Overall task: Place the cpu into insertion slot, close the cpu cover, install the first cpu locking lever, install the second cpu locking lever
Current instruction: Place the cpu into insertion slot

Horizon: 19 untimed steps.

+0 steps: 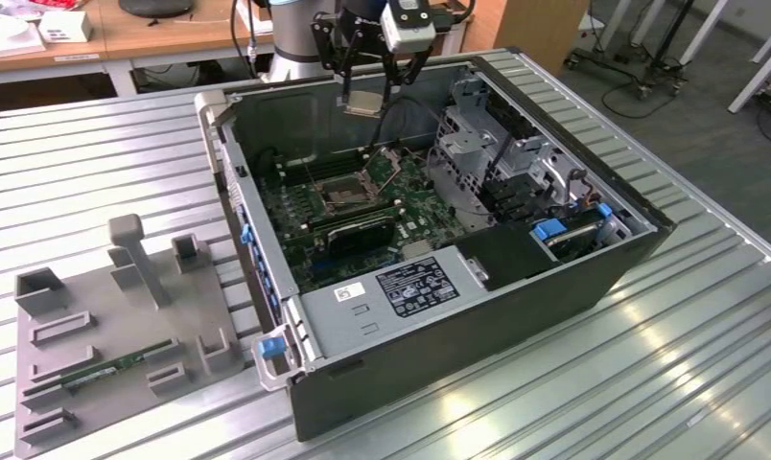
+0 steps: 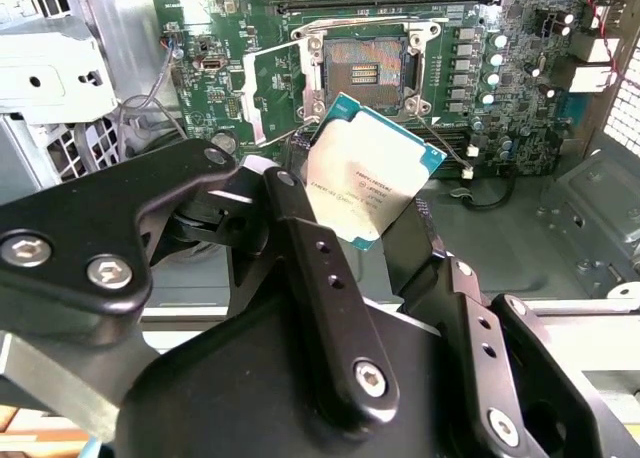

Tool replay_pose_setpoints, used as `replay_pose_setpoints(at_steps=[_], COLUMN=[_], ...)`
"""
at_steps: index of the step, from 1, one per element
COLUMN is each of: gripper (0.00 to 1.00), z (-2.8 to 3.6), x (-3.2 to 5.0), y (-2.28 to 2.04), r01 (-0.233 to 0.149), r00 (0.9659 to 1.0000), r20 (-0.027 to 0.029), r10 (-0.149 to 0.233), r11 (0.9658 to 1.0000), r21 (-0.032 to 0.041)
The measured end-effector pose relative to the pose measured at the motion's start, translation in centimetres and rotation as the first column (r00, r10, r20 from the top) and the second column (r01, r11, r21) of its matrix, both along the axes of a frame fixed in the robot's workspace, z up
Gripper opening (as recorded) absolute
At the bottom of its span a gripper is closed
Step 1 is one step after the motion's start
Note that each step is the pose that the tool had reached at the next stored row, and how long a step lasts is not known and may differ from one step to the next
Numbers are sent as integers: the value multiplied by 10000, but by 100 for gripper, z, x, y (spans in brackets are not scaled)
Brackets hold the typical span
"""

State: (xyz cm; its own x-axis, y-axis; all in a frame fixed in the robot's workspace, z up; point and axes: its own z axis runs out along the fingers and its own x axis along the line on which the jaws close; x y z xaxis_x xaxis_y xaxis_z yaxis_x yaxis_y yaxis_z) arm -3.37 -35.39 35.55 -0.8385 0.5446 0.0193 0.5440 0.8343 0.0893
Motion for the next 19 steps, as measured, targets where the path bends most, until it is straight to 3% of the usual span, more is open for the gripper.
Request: replay_pose_setpoints(at_steps=[10,19], gripper=[54,54], z=[-2,-5], x=[0,0], y=[0,0], r01=[368,984], r00=[9993,9951], r20=[0,0], r10=[-368,-984], r11=[9993,9951], r21=[0,0])
